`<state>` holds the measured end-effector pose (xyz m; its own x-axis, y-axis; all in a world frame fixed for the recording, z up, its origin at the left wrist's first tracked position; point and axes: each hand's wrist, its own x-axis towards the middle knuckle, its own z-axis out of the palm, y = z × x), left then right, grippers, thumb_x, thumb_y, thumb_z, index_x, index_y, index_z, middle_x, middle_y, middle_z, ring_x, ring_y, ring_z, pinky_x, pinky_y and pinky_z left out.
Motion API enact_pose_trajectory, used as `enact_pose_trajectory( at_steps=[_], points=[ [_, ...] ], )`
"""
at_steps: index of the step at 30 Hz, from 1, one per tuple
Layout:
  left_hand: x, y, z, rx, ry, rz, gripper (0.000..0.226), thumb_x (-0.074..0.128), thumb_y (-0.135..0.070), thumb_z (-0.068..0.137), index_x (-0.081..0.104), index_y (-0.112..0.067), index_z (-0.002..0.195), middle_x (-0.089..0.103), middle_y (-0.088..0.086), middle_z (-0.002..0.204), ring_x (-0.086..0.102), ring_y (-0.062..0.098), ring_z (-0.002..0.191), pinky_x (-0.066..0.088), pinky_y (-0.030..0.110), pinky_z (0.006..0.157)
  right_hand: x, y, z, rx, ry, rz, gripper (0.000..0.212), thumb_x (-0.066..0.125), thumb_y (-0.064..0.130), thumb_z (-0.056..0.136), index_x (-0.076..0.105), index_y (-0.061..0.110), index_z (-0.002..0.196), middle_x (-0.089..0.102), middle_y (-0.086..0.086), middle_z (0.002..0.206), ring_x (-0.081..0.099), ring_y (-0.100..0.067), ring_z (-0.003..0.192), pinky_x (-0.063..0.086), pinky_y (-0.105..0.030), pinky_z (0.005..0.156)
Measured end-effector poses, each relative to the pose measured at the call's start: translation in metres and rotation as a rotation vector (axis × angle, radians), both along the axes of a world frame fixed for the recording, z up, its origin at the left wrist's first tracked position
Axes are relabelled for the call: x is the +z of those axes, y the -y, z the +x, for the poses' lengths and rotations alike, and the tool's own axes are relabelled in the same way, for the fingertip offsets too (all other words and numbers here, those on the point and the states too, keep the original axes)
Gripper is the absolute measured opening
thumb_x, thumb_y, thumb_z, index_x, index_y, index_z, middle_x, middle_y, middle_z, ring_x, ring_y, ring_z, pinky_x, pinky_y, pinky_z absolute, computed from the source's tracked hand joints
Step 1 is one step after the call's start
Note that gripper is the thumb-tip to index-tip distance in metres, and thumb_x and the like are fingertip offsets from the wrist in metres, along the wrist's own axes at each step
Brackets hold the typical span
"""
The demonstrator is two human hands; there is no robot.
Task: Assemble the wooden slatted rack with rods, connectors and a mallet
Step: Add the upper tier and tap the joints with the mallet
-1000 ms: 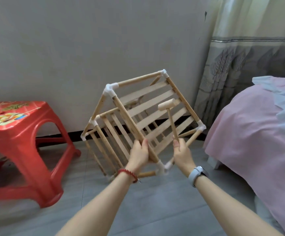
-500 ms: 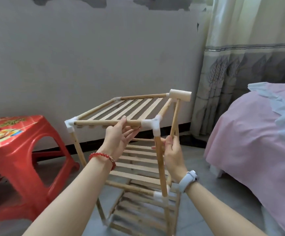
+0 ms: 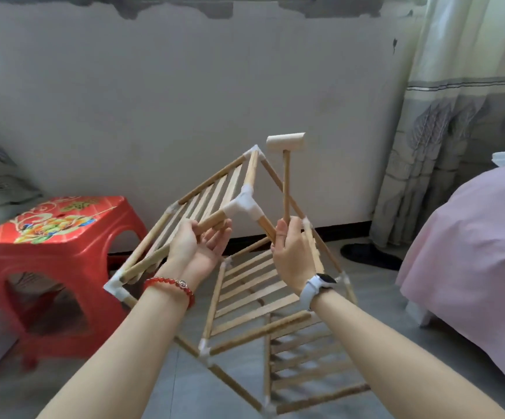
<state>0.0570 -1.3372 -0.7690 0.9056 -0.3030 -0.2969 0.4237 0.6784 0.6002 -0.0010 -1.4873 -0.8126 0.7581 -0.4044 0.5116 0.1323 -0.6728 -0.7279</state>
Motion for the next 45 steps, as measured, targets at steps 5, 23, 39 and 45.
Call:
enact_pose_trajectory(
  at_steps=[5,23,39,45],
  points=[
    [-0.025,-0.075,-0.007,-0.045,-0.1,0.213,0.031,0.034,-0.029,0.097,0.056,-0.011,0.084,0.063,0.009,0.086,0.065,0.022,0.073,0.057,0.03,0.051,-0.002,-0.047,0.009,0.17,-0.106,-0.203,0.023,0.024,0.028,0.102,0.037,0.009,0.1,0.043,0.005,0.054,0.042,-0.01,0.041,0.029,-0.018,0.038],
    [-0.167,-0.197,-0.087,-0.717,-0.342,0.898,0.037,0.047,-0.038,0.093,0.052,-0.002,0.101,0.071,0.021,0.094,0.07,0.028,0.082,0.059,0.029,0.07,-0.093,-0.146,-0.046,0.274,-0.588,-0.423,0.026,0.02,0.033,0.103,0.034,0.012,0.098,0.055,0.002,0.079,0.061,-0.033,0.077,0.046,-0.041,0.07],
    [-0.207,-0.159,-0.054,-0.256,0.124,1.252,0.053,0.046,-0.024,0.097,0.024,-0.006,0.142,0.049,0.009,0.118,0.05,0.028,0.109,0.045,0.038,0.092,-0.138,-0.12,-0.075,0.15,-0.753,-0.301,0.028,0.021,0.035,0.102,0.039,0.014,0.098,0.058,-0.001,0.074,0.063,-0.029,0.073,0.05,-0.041,0.065],
    [-0.224,-0.127,-0.029,-0.216,0.437,1.735,0.078,0.046,-0.029,0.094,-0.005,-0.012,0.151,-0.022,0.003,0.157,-0.011,0.033,0.145,0.017,0.051,0.113,-0.067,-0.067,-0.012,-0.031,-0.423,-0.323,0.028,0.027,0.031,0.102,0.046,0.01,0.103,0.055,-0.001,0.073,0.058,-0.027,0.067,0.049,-0.043,0.064]
  ],
)
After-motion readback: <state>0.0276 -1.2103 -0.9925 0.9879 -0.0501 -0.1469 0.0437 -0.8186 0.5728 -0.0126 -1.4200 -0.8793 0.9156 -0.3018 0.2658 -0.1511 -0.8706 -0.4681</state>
